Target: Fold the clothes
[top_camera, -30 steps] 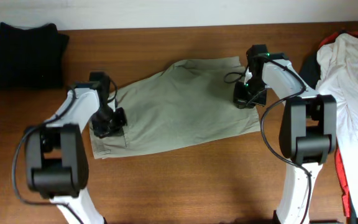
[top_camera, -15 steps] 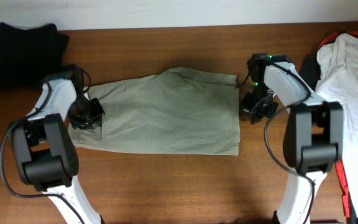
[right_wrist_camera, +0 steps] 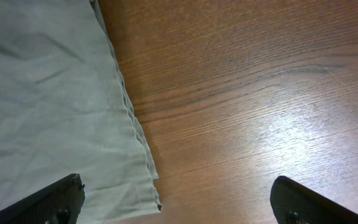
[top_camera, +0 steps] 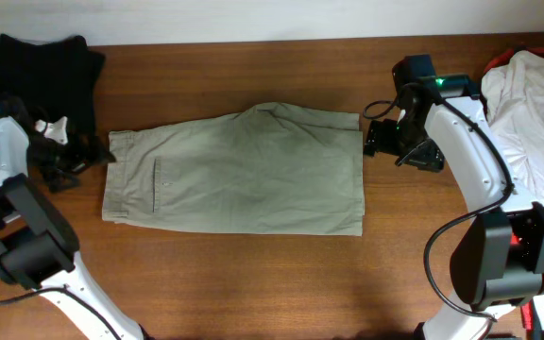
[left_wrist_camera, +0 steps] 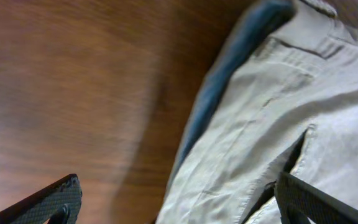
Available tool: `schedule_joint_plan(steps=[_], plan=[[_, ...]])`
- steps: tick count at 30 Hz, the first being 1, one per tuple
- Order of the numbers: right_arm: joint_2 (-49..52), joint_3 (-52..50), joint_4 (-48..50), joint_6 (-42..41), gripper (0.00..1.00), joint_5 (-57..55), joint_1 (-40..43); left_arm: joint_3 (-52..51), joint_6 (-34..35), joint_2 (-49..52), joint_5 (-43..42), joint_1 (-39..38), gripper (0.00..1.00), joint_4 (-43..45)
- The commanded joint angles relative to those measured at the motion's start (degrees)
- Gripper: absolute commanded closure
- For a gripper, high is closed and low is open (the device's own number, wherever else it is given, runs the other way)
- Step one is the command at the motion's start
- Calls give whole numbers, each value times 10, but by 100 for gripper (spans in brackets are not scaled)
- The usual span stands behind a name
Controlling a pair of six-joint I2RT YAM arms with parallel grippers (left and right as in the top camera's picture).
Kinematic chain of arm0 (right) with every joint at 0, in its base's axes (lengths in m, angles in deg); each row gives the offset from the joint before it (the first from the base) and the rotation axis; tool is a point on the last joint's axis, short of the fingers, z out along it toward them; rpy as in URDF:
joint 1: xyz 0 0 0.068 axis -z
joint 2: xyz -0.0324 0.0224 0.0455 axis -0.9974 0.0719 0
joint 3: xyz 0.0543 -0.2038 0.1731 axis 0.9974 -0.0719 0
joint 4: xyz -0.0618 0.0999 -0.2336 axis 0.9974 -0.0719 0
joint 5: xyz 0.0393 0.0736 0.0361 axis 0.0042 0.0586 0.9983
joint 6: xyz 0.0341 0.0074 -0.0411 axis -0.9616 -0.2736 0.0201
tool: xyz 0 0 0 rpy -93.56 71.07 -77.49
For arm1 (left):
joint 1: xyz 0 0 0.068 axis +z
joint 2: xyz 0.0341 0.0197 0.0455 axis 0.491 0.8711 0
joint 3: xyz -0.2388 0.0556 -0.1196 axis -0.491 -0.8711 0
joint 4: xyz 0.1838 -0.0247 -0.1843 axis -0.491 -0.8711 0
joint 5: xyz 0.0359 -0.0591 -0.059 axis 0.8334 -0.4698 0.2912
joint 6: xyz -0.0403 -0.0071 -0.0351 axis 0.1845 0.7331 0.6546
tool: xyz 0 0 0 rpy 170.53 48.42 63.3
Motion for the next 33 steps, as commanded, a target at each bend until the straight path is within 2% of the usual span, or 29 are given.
schedule_joint_plan(steps=[1,5,10,11,12,13,14,16,19,22,25,27,30,33], plan=[[-7,0,2,28,1,24,-1,7,-54,55,-64,-7,1,-5],[-7,0,7,30,1,24,-1,7,-56,73,-70,-20,1,-27],[-7,0,5,50,1,33,-1,-14,-56,76,-60,-83,26,-13],[-7,0,2,54,1,33,-1,-25,-56,76,-58,-89,44,-6],[-7,0,2,54,1,32,-1,-35,-54,76,-56,-92,75,2],[-7,0,2,54,1,32,-1,-35,-47,76,-43,-92,99,1],[-7,0,2,54,1,33,-1,-30,-15,75,5,-90,99,-1],[-5,0,2,54,1,33,-1,-4,5,75,54,-89,99,-21],[19,0,9,60,2,71,-6,92,40,60,60,-92,99,-99],[61,-33,76,64,1,85,-30,198,47,2,60,-112,99,-188],[86,-45,124,76,1,146,-38,229,83,-61,59,-155,99,-211],[105,-45,149,77,1,153,-54,229,96,-85,50,-198,99,-225],[152,-45,179,82,1,164,-69,229,109,-92,8,-302,99,-223],[169,-45,190,92,1,198,-69,229,172,-92,3,-407,99,-180]])
